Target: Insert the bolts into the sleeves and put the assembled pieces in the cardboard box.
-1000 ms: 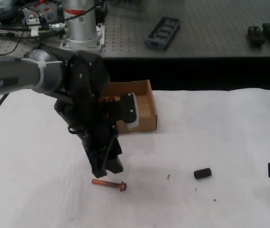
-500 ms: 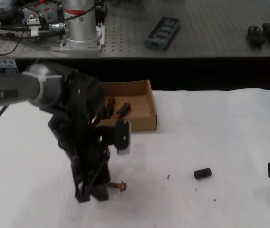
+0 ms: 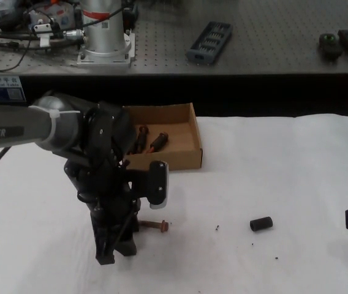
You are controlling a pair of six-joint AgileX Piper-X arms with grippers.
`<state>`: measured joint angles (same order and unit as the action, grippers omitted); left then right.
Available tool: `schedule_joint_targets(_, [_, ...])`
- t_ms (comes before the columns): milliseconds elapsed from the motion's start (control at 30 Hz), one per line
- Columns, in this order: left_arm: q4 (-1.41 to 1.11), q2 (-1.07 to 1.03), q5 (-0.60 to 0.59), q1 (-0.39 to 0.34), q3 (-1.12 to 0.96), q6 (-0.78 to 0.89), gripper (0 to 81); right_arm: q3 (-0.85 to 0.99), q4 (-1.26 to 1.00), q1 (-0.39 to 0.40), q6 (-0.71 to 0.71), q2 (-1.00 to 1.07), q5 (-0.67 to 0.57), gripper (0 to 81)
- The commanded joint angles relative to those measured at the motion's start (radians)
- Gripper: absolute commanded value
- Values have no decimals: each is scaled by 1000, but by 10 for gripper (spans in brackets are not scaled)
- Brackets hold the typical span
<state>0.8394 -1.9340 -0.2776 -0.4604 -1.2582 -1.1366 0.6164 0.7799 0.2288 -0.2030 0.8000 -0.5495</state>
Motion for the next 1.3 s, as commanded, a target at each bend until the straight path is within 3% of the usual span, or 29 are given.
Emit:
schedule_joint_targets(0, [4,51,22,-7,2,1,313,10,-16,-6,9,-12,1,149])
schedule_joint_targets(533, [-182,43,-27,-9,4,-7,321,10,-24,-6,9,-12,1,149])
schedule_joint_targets(1267, [-151,-14,-78,-12,2,1,321,10,-24,-6,9,-12,1,149])
